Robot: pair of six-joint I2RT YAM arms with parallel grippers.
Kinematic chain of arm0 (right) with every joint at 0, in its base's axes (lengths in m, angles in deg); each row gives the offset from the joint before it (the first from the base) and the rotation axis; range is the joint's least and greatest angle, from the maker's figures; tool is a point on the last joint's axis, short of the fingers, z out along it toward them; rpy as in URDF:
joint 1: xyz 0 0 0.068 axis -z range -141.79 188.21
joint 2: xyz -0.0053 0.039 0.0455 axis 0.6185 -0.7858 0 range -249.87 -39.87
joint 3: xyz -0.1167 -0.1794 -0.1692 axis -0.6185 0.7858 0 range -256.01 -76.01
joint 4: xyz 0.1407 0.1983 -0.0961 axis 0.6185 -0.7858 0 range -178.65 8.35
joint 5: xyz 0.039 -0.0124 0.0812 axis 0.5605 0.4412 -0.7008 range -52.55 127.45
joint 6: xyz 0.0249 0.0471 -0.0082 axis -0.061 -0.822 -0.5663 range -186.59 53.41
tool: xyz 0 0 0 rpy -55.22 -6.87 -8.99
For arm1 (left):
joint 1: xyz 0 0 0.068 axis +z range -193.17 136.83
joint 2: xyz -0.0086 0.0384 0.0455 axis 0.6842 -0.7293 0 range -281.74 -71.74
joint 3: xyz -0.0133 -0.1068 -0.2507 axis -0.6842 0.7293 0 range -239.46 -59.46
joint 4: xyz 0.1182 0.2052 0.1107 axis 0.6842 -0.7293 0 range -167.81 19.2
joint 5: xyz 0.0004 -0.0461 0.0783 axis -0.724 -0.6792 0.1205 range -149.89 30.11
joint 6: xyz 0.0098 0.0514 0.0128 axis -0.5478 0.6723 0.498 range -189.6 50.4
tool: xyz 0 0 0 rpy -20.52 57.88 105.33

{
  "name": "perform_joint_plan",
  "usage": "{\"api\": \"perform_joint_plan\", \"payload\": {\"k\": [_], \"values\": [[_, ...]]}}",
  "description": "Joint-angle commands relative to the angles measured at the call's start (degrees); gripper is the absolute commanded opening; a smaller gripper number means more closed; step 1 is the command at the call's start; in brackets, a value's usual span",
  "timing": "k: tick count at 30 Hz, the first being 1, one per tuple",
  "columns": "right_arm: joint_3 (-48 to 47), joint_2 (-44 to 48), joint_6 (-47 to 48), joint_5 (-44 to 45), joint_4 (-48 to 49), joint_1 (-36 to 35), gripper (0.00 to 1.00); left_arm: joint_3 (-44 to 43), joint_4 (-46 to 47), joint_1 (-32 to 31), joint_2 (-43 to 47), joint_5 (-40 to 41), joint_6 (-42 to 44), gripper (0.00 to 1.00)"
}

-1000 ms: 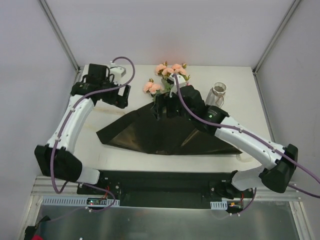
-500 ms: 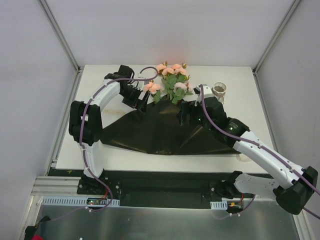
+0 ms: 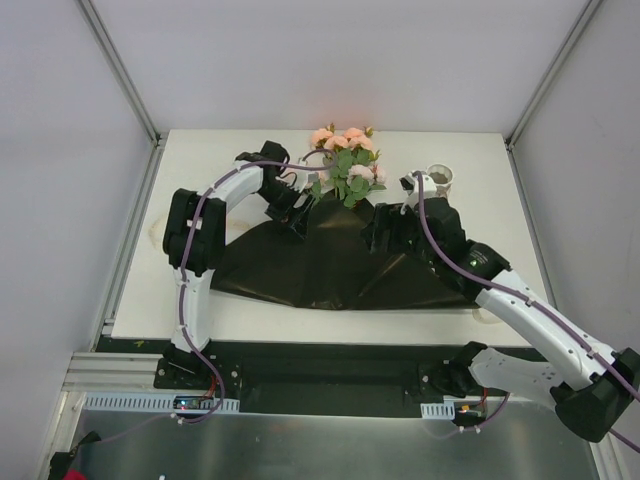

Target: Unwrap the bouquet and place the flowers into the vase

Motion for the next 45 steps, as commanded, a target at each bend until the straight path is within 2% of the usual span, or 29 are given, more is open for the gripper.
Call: {"api": "perform_joint_plan", "payload": {"k": [1, 4, 5, 6, 9, 12, 14, 15, 16, 21, 28, 32, 36, 39, 45], "values": [[0.0, 2.2, -1.1, -2.3, 0.5, 1.0, 0.8, -2.7, -1.2, -1.1, -0.9, -2.3, 2.1, 0.82], [-0.4, 2.2, -1.3, -3.1, 0.5, 1.4, 0.79, -2.9, -1.1, -1.2, -1.1, -2.7, 2.4, 0.75], [-0.6, 2.1, -1.2, -3.2, 0.5, 1.4, 0.79, -2.9, -1.1, -1.2, -1.0, -3.1, 2.7, 0.69], [-0.8, 2.0, -1.2, -3.3, 0.5, 1.5, 0.79, -2.7, -1.1, -1.2, -0.9, -3.2, 2.9, 0.53], [-1.4, 1.6, -1.3, -3.7, 0.4, 1.9, 0.78, -2.3, -1.2, -1.3, -0.1, -3.9, 3.1, 0.35], [-1.7, 1.5, -1.3, -4.2, 0.4, 2.3, 0.77, -1.6, -1.2, -1.5, 0.9, -4.5, 3.6, 0.33], [-1.8, 1.5, -1.2, -4.4, 0.4, 2.5, 0.76, -1.2, -1.2, -1.5, 1.6, -4.7, 4.0, 0.27], [-1.9, 1.5, -1.2, -4.5, 0.3, 2.7, 0.76, -1.2, -1.2, -1.6, 1.6, -4.7, 4.0, 0.25], [-2.1, 1.5, -1.4, -4.6, 0.2, 2.7, 0.75, -1.2, -1.2, -1.6, 1.8, -4.6, 4.1, 0.17], [-3.0, 1.5, -0.5, -4.4, -0.7, 3.4, 0.73, -1.6, -2.2, -1.6, 4.5, -3.8, 4.0, 0.02], [-4.7, 1.8, 1.5, -3.5, -2.2, 5.8, 0.73, 1.0, -4.8, -3.9, 16.1, -3.0, 4.9, 0.0], [-6.3, 1.9, 2.4, -3.5, -3.0, 7.8, 0.72, 1.2, -6.7, -6.8, 23.4, -0.3, 5.0, 0.0], [-7.6, 2.0, 3.0, -4.4, -3.4, 9.6, 0.72, 1.7, -8.8, -10.7, 32.0, -0.8, 5.0, 0.0], [-8.3, 2.5, 3.1, -4.6, -3.7, 10.5, 0.72, 5.0, -11.3, -14.0, 37.6, -2.4, 7.0, 0.0], [-9.2, 3.7, 3.2, -4.9, -5.2, 11.8, 0.73, 18.5, -13.0, -17.4, 49.7, -8.2, 11.9, 0.01]]}}
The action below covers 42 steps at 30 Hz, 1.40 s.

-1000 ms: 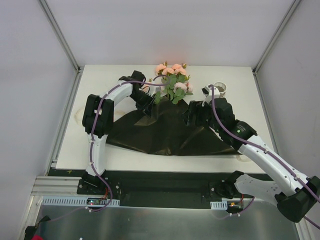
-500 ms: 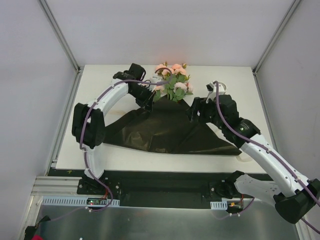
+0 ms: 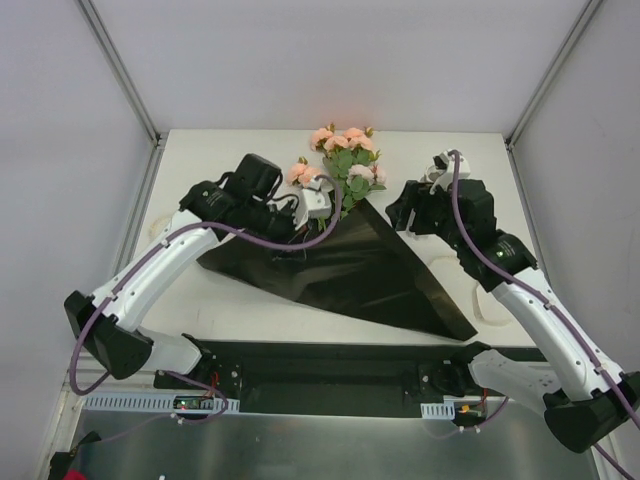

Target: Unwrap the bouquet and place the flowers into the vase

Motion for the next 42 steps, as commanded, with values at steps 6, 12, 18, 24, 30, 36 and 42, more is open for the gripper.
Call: {"api": "perform_joint_plan", "payload": {"k": [6, 12, 18, 24, 30, 36, 42], "values": [[1.8, 1.5, -2.2, -6.4, 0.3, 0.6, 0.72, 12.3, -10.3, -1.1, 10.5, -12.6, 9.9, 0.02], [6.4, -0.4, -2.5, -5.0, 0.2, -10.5, 0.68, 10.9, -18.7, -1.2, 11.6, -15.7, 18.6, 0.08], [8.1, -2.6, -3.1, -5.0, -1.4, -23.1, 0.62, 5.5, -29.2, -1.5, 11.0, -18.5, 25.2, 0.28], [10.3, 1.2, -4.6, -5.0, -3.6, -32.6, 0.58, -5.6, -26.6, -1.3, 11.3, -11.6, 17.0, 0.87], [9.3, 1.8, -5.5, 4.2, -9.6, -36.8, 0.61, -8.4, -15.7, -1.0, 10.1, 3.6, 2.3, 0.91], [-1.7, -5.5, -1.6, 11.9, -13.3, -25.8, 0.61, 3.2, -6.9, 1.5, 7.2, 20.9, -3.4, 0.87], [-11.6, -23.9, -0.8, 9.1, -9.4, -17.4, 0.53, 12.3, -0.7, 12.7, 1.6, 22.0, -6.4, 0.81]]}}
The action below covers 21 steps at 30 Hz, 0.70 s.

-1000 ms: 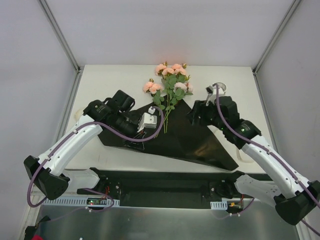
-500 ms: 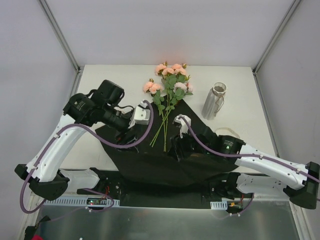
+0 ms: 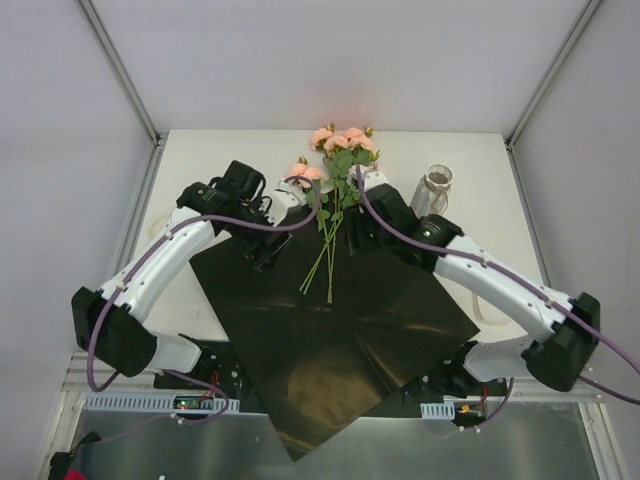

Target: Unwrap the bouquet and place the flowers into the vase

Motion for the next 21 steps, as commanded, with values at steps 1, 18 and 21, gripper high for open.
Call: {"api": "perform_joint_plan", "payload": {"k": [1, 18, 21], "values": [[-7.6, -11.7, 0.4, -0.1, 2.7, 4.4, 0.52, 3.4, 5.7, 8.5, -4.8, 4.4, -5.2, 0.79], [-21.2, -39.4, 6.8, -5.5, 14.3, 6.8, 0.5, 12.1, 12.9, 13.6, -9.7, 7.0, -5.0, 0.83], [-23.9, -43.5, 6.9, -5.1, 13.5, 7.7, 0.5, 12.5, 13.1, 13.6, -9.4, 7.4, -5.1, 0.85]]}}
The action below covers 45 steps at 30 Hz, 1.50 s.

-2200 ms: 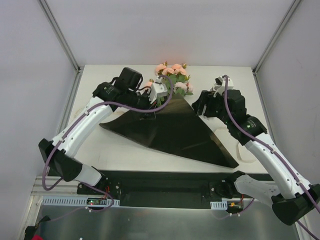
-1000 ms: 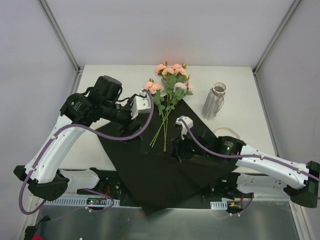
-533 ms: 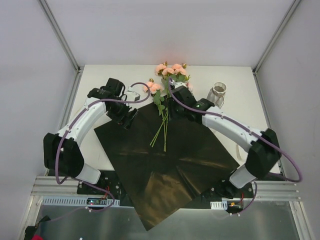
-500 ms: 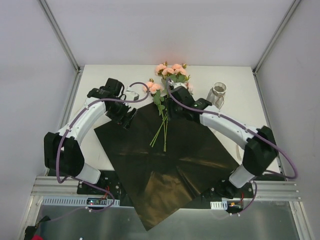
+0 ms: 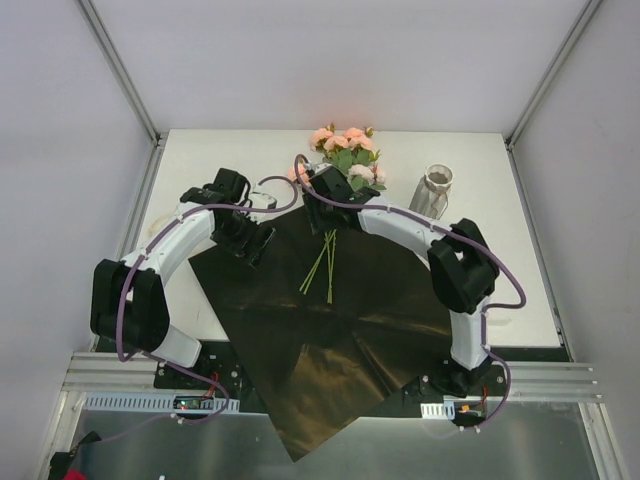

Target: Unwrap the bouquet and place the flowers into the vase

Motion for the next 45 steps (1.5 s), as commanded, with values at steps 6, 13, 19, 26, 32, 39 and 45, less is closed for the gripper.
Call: {"api": "perform_joint_plan", "payload": {"k": [6, 13, 19, 26, 32, 39, 45], "values": [[-11.1, -10.7, 3.8, -0.6, -1.3, 3.4, 0.5, 2.2, 1.4, -0.1, 4.2, 0.7, 0.2, 0.86], [-15.7, -15.1, 4.7, -2.6, -3.8, 4.3, 0.5, 2.7, 1.3, -0.1, 7.8, 1.2, 0.7, 0.87], [-18.7, -18.0, 4.1, -4.4, -5.9, 4.3, 0.45, 2.8, 1.2, 0.0, 8.8, 1.3, 0.4, 0.87], [-19.3, -18.1, 2.8, -4.8, -6.2, 4.3, 0.21, 3.2, 1.2, 0.0, 10.0, 1.3, -0.1, 0.86], [-21.4, -13.4, 3.0, -4.2, -6.6, 4.3, 0.01, 1.4, -0.2, 0.0, 12.6, 1.2, 0.0, 0.87], [-28.0, -1.5, 2.8, -9.0, -4.7, 6.0, 0.01, -2.2, -6.0, 2.0, 15.4, -2.6, 0.4, 0.88], [-22.8, 11.9, 2.0, -8.5, 3.4, 7.9, 0.01, -2.7, -7.5, 3.5, 16.4, -5.2, -0.5, 0.88]]}}
